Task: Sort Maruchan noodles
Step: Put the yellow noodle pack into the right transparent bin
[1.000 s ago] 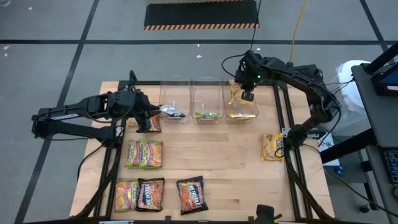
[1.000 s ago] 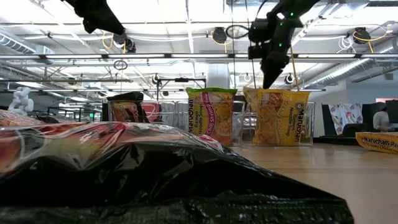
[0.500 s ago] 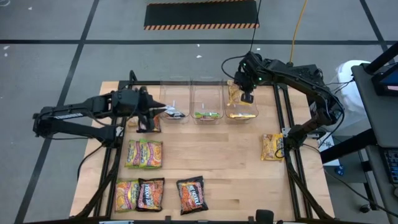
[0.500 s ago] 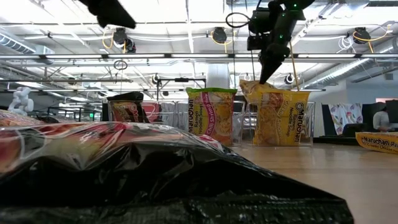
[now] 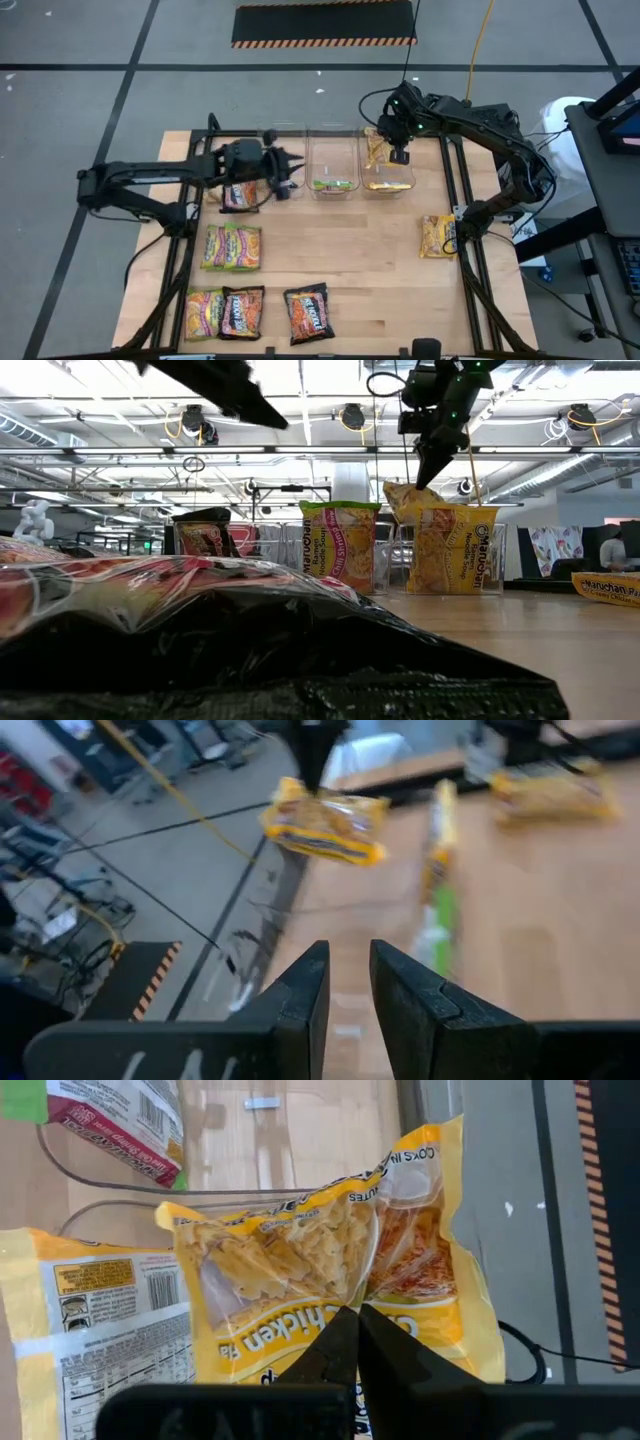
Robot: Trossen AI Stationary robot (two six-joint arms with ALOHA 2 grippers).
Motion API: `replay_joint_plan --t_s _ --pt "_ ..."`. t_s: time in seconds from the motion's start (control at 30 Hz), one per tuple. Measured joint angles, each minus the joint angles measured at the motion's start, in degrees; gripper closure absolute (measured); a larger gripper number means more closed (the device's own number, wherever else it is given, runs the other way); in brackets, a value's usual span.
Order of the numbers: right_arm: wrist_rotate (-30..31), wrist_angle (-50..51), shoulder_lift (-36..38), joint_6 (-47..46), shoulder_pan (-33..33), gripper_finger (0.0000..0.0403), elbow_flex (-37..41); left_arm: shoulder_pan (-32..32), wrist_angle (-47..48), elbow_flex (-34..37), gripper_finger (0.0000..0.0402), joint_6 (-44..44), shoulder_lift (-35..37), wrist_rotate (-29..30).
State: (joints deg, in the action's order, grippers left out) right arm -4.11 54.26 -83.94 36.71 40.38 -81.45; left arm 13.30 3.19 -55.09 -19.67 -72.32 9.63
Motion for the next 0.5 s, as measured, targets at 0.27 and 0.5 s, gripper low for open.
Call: replay_joint_plan --t_s 0.27,0.5 --pt "-0.04 0.0 4.37 0.14 0.0 0.0403 0.0 5.44 -19.44 0.0 0.0319 -15.6 -11.98 0.11" --pt "-0.09 -0.04 7.82 0.02 -0.09 0.0403 0.0 8.05 -24.53 -5.38 0.0319 -8.82 -21.04 -7.32"
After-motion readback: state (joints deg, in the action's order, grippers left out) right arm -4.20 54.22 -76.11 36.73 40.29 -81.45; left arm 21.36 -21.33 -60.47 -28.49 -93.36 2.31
